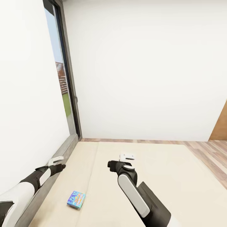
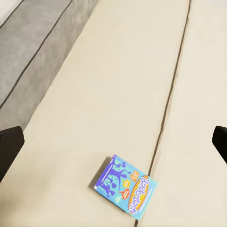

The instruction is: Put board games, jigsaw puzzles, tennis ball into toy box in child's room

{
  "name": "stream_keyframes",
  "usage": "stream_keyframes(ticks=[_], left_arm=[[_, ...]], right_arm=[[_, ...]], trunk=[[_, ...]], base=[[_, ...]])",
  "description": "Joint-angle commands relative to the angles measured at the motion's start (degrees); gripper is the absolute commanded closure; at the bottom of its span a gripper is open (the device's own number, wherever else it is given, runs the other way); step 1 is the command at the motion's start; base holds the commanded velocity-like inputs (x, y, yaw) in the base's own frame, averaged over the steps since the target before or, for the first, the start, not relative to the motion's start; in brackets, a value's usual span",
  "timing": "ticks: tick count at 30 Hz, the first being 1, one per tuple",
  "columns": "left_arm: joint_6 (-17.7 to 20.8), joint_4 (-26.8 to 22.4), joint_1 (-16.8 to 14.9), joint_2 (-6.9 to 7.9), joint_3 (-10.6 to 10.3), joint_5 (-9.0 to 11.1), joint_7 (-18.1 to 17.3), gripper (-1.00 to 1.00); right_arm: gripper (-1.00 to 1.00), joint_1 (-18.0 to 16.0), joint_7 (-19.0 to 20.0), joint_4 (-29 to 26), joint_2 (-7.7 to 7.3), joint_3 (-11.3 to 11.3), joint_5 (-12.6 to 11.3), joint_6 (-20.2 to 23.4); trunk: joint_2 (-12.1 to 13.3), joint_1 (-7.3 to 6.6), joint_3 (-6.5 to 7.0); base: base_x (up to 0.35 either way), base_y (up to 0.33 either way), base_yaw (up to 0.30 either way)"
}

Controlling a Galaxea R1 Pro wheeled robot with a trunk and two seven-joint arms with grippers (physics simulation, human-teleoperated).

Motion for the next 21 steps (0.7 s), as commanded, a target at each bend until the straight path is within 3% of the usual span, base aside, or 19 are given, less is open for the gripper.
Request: stream_keyframes(ticks=[1, 10, 21], left_arm=[[0.29, -0.07, 0.00, 0.03, -0.16, 0.37, -0.07, -1.00], [0.29, -0.07, 0.00, 0.03, -0.16, 0.36, -0.07, -1.00], [0.29, -0.07, 0.01, 0.03, -0.16, 0.37, -0.07, -1.00]], right_arm=[[-1.00, -0.05, -0.47, -0.04, -0.01, 0.03, -0.35, 0.24], [-1.00, -0.05, 1.18, -0.04, -0.05, -0.06, -0.22, 0.24], [-1.00, -0.05, 2.47, -0.04, -0.04, -0.04, -0.19, 0.19]], trunk=[[-0.05, 0.02, -0.02], [-0.05, 0.02, 0.24], [-0.05, 0.02, 0.29]], base=[[0.000, 0.001, -0.036], [0.000, 0.025, -0.157], [0.014, 0.062, -0.025]])
